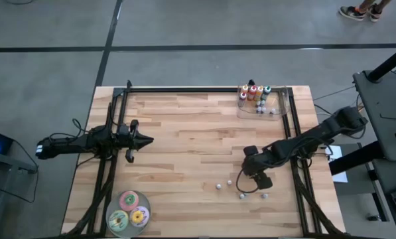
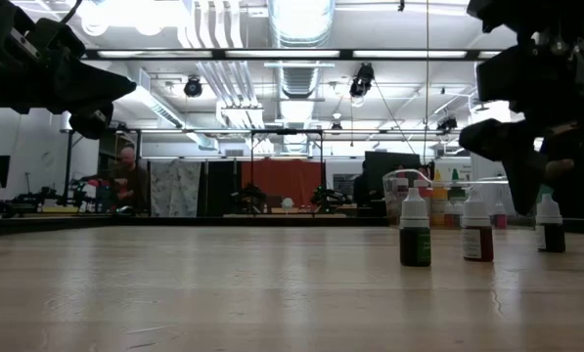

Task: Pick & Place food coloring
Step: Put the top small orange food coloring bottle into the bin

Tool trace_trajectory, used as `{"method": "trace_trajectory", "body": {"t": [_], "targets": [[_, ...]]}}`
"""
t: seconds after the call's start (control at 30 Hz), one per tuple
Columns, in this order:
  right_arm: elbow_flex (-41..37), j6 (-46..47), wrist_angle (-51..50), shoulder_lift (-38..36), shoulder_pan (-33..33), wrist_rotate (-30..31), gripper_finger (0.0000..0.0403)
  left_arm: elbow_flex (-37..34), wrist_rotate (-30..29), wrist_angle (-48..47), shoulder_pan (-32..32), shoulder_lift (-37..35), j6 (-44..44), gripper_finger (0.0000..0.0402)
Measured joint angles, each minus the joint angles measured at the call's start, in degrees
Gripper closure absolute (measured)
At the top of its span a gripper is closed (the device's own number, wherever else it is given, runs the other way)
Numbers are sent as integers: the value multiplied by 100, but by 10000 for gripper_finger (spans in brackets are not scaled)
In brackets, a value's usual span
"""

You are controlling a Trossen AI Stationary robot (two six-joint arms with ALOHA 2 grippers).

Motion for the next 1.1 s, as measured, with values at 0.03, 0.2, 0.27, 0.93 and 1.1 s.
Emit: {"method": "trace_trajectory", "body": {"t": [0.03,0.2,0.27,0.93,1.1], "targets": [[0,0,8,55,0,5,175,2,-2,0,0,-2,0,402],[0,31,63,247,0,29,175,0,-1,0,0,-2,-1,402],[0,65,102,296,0,33,175,0,-1,0,0,-1,0,402],[28,209,122,274,0,22,246,0,-2,0,0,-2,0,402],[28,238,80,257,-1,-12,246,1,0,0,0,-2,0,402]]}}
